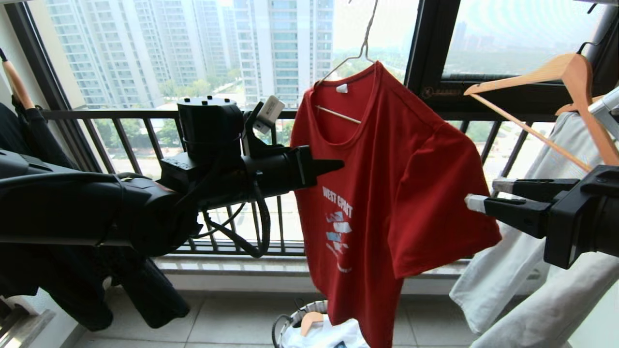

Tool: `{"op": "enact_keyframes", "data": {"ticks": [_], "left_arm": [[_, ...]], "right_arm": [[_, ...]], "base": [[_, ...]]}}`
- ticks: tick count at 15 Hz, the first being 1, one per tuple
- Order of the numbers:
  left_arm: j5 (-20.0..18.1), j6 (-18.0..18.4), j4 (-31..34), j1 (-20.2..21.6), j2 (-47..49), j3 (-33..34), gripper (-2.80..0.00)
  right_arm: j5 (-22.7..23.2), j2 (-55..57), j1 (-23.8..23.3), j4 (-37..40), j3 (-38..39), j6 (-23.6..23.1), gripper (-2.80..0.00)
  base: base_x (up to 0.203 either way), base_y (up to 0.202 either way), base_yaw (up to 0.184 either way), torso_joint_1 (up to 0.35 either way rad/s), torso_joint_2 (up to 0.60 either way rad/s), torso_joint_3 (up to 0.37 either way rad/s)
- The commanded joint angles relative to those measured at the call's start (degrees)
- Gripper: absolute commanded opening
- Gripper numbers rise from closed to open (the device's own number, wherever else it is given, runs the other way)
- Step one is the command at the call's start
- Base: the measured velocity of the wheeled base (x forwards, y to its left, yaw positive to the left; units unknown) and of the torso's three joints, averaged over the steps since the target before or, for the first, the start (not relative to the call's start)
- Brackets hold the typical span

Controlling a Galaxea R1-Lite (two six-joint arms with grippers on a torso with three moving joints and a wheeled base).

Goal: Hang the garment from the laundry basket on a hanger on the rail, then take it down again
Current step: Take the clothes off the clothes rack

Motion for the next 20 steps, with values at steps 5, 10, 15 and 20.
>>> {"op": "enact_keyframes", "data": {"ticks": [5,10,15,20], "left_arm": [[-0.19,-0.18,-0.24,-0.11,0.25,0.07,-2.80],[-0.18,-0.11,-0.24,-0.02,1.68,-0.31,-2.80],[1.10,-1.12,-5.45,-3.59,6.99,-0.34,-2.80],[3.34,-2.44,-8.85,-4.62,6.25,0.63,-2.80]], "right_arm": [[1.23,8.30,0.03,-2.44,-2.10,0.21,-2.80],[0.31,8.39,0.00,-5.55,-5.49,-1.25,-2.80],[-1.56,8.57,0.02,2.47,-19.47,-9.06,-2.80],[-1.52,14.89,-4.60,4.21,-21.35,-10.01,-2.80]], "base": [[0.000,0.000,0.000,0.000,0.00,0.000],[0.000,0.000,0.000,0.000,0.00,0.000],[0.000,0.000,0.000,0.000,0.00,0.000],[0.000,0.000,0.000,0.000,0.00,0.000]]}}
